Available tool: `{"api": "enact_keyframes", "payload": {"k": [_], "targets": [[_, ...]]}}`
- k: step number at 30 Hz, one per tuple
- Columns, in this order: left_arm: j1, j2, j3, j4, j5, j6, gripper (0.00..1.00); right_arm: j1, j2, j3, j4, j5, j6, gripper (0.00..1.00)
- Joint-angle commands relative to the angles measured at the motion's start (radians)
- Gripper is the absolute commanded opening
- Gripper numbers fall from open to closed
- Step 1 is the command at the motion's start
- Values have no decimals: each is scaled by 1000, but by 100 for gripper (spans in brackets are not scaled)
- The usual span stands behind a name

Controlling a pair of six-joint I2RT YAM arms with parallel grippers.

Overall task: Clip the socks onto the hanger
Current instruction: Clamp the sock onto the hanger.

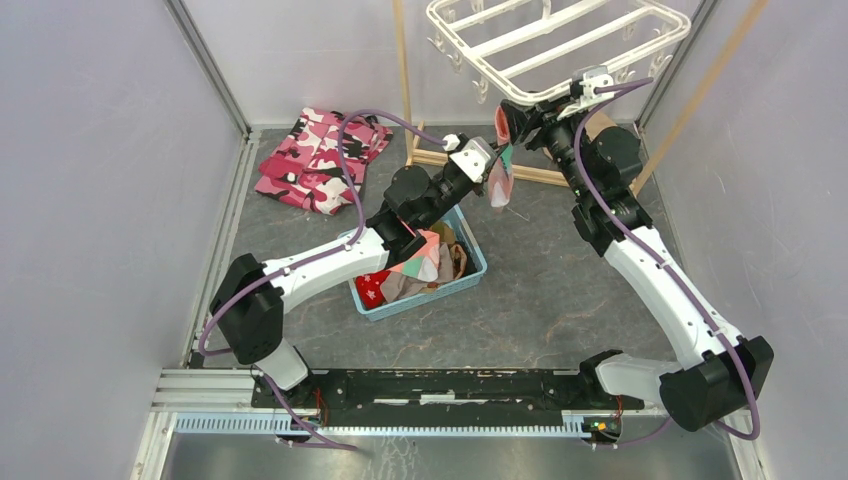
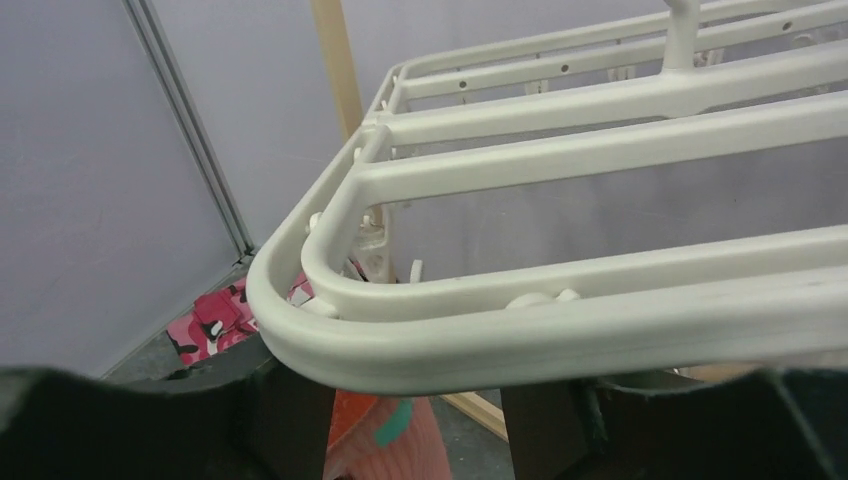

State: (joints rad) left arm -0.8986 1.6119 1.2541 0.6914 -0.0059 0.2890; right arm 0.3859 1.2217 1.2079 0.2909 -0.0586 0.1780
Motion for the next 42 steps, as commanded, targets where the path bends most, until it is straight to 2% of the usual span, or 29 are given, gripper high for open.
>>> {"api": "enact_keyframes", "payload": {"k": [1,5,8,14,19,28,30,37,39,42], "targets": [[-1,2,44,61,1,-32,2,-4,-33,4,-2,18,-19,63],[-1,0,45,58,1,-38,3,-5,-62,-6,-13,0,-43,73],[-1,-5,41,58,1,-48,7,-5,-96,-26,-26,-22,-76,79],[0,-37,16,43,1,-68,38,-8,-184,-81,-95,-52,-157,86],[0,-91,-36,9,12,-111,59,-22,-266,-150,-131,-32,-170,90],[0,-208,-126,-116,47,-205,77,-65,-334,-187,-234,-81,-174,95],[0,-257,-168,-154,50,-250,82,-77,-352,-191,-271,-100,-210,98],[3,-450,-319,-310,36,-430,98,-103,-431,-239,-411,-149,-312,98],[5,-500,-360,-316,40,-496,100,-109,-444,-249,-450,-156,-305,98],[6,-564,-453,-242,12,-631,100,-119,-455,-254,-498,-208,-261,98]]}}
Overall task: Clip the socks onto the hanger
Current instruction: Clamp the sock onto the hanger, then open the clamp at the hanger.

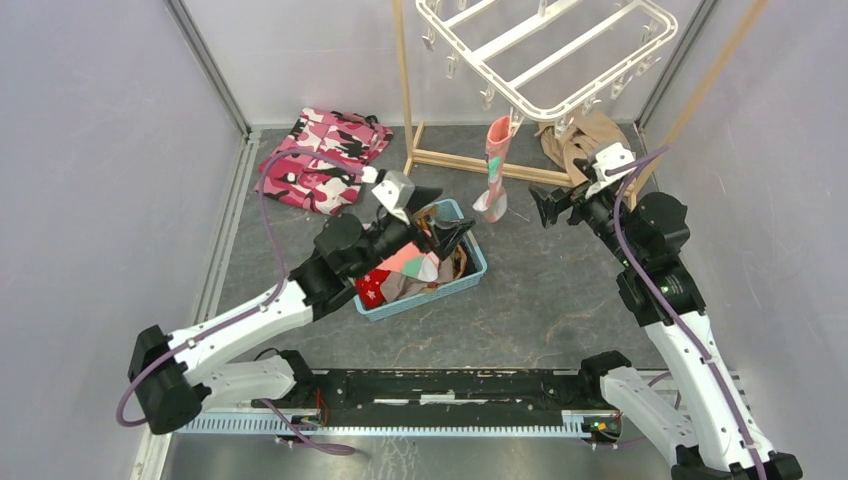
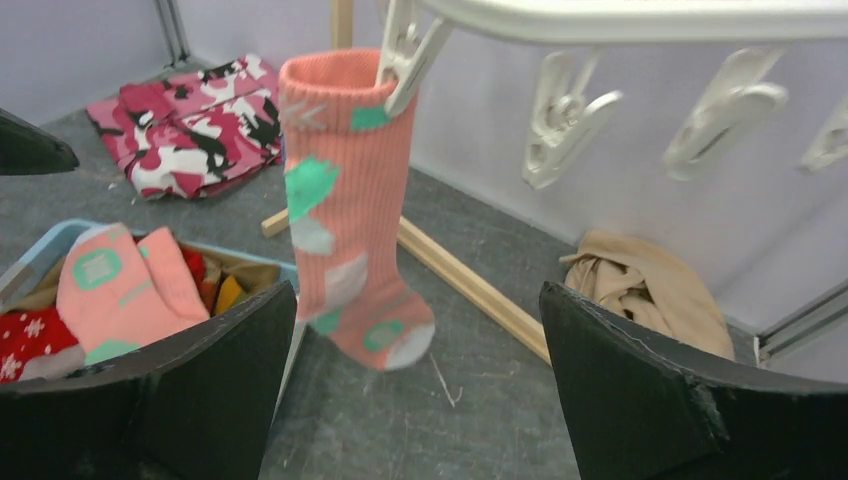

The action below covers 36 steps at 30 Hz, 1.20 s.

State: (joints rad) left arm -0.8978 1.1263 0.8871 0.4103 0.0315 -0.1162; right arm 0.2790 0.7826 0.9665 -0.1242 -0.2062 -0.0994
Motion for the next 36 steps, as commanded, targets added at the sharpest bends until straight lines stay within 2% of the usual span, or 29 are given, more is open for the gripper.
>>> {"api": "enact_keyframes", "payload": {"k": [1,2,6,10,14,20,25,27,33,34,35,36], "targets": [[5,-94,-121,77,-50,-288,100,-14,-19,-21,-90,-76,43,98],[5,-106,-157,117,-63,-368,100,-14,-30,-35,-85,-87,75,98],[-23,-104,-253,246,-60,-532,100,-14,-84,-126,-17,-133,259,98],[-168,-33,-249,260,-144,-488,100,-14,-147,-246,85,-150,468,98],[-251,82,-278,432,-175,-532,100,-14,-186,-298,115,-51,622,98],[-336,309,-189,530,-179,-532,100,-14,-234,-344,170,24,704,98],[-359,467,-140,712,-129,-609,100,-14,-251,-387,199,41,745,98],[-362,506,-123,745,-129,-640,81,-14,-255,-398,209,35,756,98],[-359,522,-169,854,-168,-692,78,-14,-278,-420,263,39,767,98],[-359,524,-172,867,-181,-702,80,-15,-279,-419,263,36,758,98],[-359,526,-180,879,-213,-722,97,-14,-281,-415,252,40,739,98],[-359,531,-185,896,-232,-737,99,-14,-286,-410,233,49,727,98]]}}
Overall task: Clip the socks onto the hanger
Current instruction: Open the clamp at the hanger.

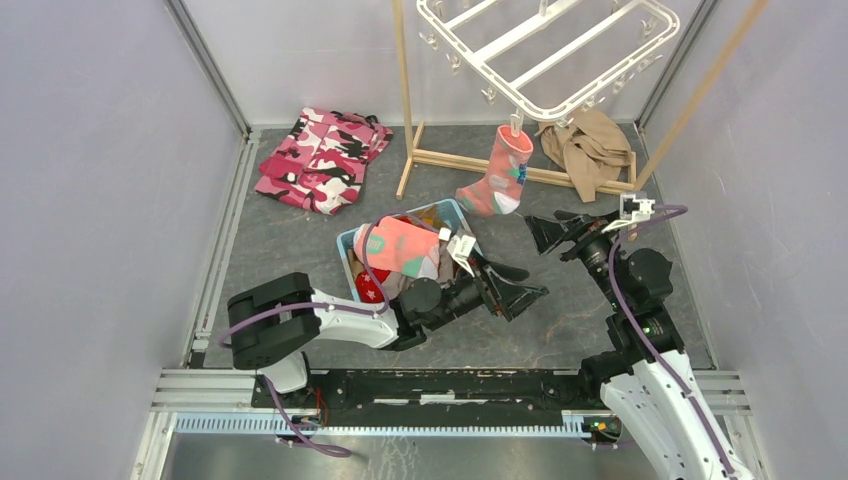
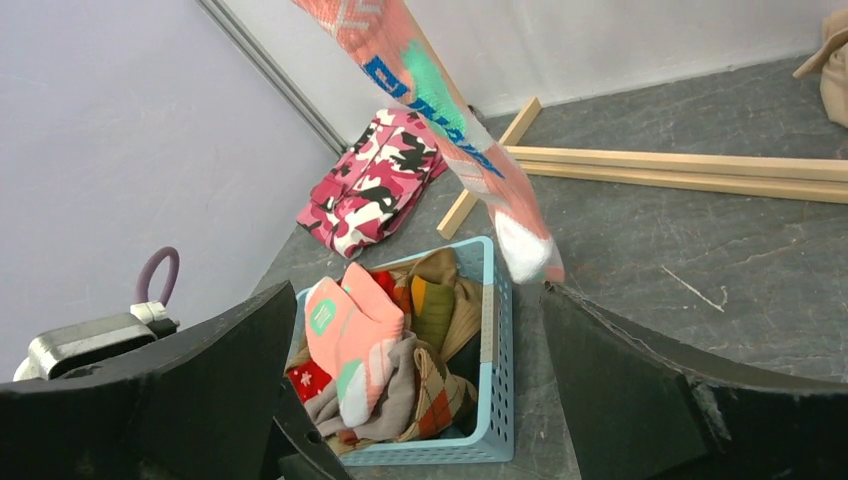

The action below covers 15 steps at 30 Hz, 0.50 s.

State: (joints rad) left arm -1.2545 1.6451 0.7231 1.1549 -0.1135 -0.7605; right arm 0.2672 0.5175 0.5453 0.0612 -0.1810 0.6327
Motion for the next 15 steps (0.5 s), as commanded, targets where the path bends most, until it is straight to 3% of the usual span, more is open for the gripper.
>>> {"api": "enact_keyframes", "payload": {"k": [1,8,15], "targets": [[-2,21,-21,164,-93,-105,100,-2,-26,10,41,36,-11,98],[-2,111,-1,277,-139,-189,100,-2,-33,0,53,77,7,98],[13,165,67,297,-67,-226,100,-2,-37,-28,46,81,38,98]]}}
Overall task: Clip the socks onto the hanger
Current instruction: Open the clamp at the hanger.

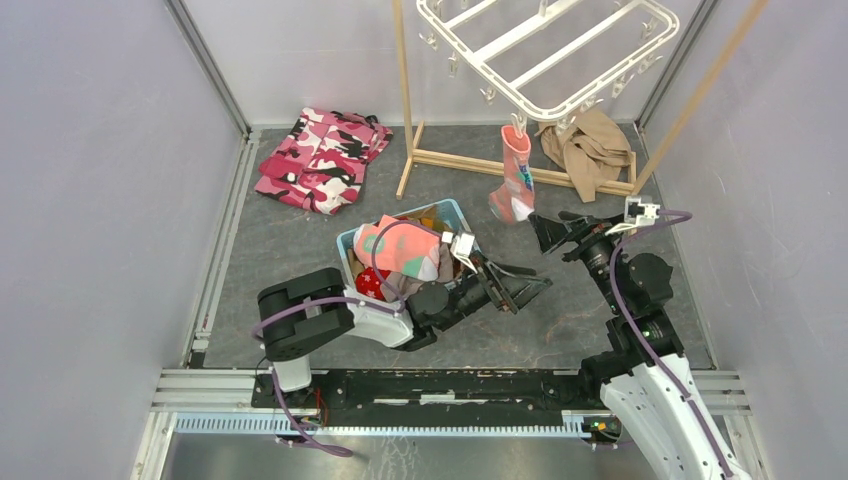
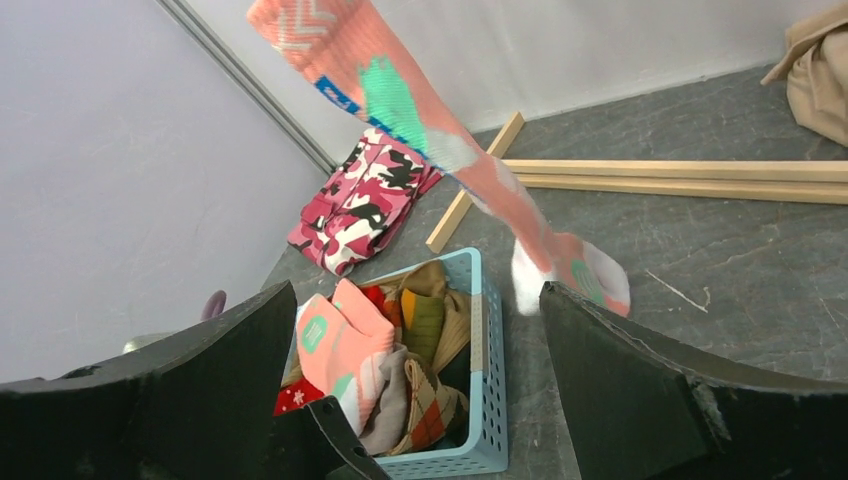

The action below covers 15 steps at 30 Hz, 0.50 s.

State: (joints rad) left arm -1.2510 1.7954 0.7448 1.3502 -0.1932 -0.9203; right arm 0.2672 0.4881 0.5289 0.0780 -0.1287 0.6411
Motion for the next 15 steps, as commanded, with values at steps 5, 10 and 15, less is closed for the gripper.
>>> {"api": "enact_keyframes", "payload": {"k": [5,10,15], "targets": [[21,81,55,277,59,-96,100,-2,-4,45,-126,122,61,98],[46,168,135,386,212,-141,100,-2,-107,14,-85,147,19,98],[72,210,198,387,341,-153,100,-2,-232,-81,-36,215,36,98]]}}
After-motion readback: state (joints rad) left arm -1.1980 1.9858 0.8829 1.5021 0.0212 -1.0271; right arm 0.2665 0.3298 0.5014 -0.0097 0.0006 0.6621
